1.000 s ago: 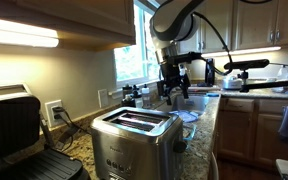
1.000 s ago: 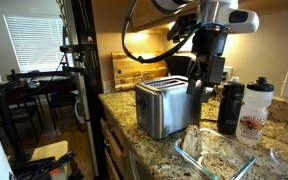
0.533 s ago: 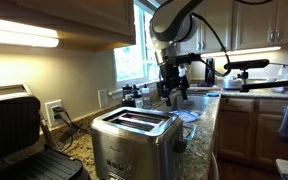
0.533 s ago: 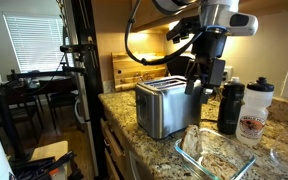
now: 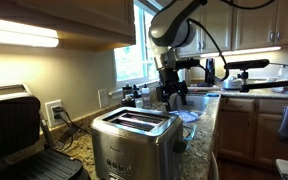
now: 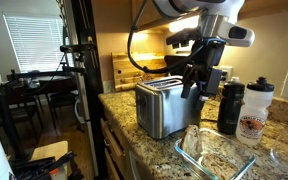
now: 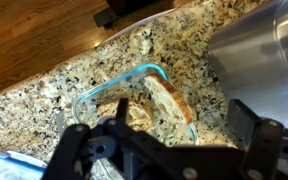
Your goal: Put one slice of bread inside the right slot of the toaster
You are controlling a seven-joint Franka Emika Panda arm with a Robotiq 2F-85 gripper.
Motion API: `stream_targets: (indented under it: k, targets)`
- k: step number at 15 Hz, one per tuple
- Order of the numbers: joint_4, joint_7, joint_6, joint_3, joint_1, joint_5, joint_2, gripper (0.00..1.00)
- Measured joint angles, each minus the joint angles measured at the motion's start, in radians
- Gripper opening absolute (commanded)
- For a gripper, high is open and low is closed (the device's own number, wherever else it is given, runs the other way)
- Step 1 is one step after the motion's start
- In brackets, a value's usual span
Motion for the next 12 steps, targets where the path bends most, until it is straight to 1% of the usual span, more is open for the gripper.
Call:
stream_targets:
  k: [12]
  targets:
    - [-0.001, -0.087, -0.05, -0.004, 0.0, 0.005, 0.045, 1.0]
